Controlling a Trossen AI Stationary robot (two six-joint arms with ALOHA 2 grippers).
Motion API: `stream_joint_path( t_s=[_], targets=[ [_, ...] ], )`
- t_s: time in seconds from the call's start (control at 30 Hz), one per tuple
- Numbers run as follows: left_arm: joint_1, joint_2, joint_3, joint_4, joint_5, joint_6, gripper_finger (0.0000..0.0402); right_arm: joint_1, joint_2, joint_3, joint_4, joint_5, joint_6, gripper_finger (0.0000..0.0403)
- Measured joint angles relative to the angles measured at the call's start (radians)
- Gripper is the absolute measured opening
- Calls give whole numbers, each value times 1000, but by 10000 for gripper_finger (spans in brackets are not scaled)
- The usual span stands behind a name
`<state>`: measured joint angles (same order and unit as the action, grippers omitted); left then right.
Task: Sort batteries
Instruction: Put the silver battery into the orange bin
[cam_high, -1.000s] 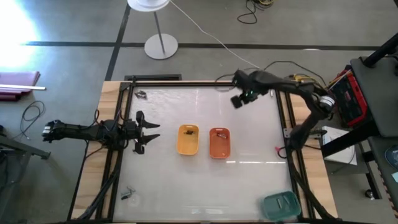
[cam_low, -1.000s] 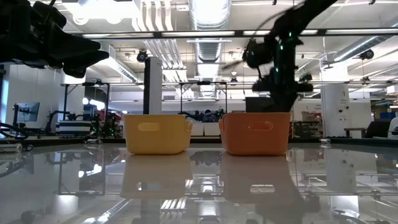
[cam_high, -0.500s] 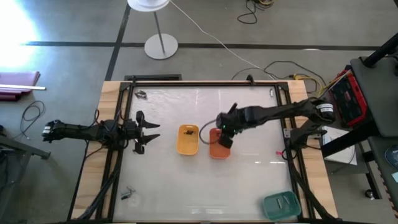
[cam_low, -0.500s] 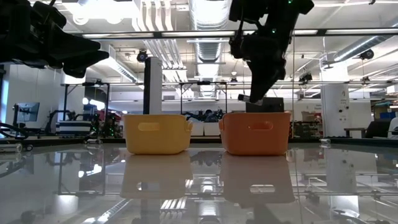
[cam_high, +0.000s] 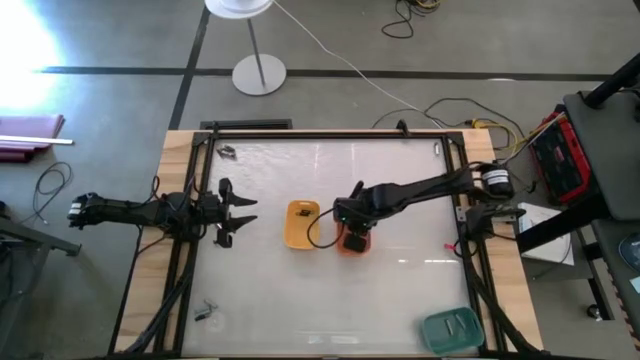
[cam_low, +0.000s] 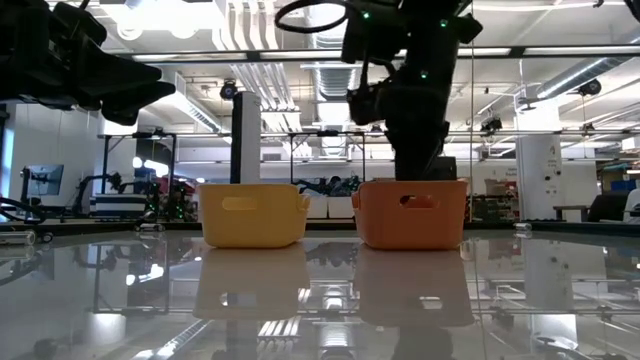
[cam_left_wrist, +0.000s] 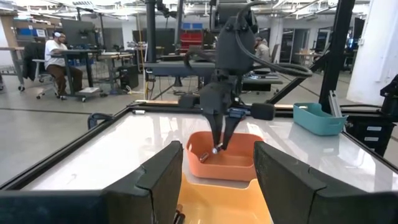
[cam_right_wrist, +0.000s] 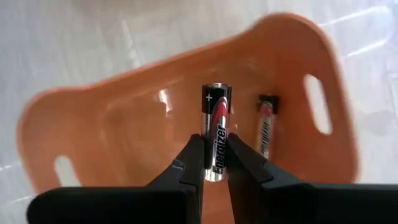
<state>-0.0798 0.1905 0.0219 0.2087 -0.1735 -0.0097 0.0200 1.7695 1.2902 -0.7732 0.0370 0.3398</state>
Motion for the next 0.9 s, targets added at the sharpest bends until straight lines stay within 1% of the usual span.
stream_joint_path(
  t_s=[0.2,0.47,0.63,0.9],
  targets=[
    [0,0,0,-1,0,0,181,0,54,17,-27,-20,-14,36],
    [0,3,0,0,0,0,181,-1,103,18,-33,-8,-88,37],
    [0,4,0,1,0,0,181,-1,120,21,-43,76,-114,59],
    [0,5,0,0,0,0,181,0,118,49,-44,79,-114,98]
  ],
)
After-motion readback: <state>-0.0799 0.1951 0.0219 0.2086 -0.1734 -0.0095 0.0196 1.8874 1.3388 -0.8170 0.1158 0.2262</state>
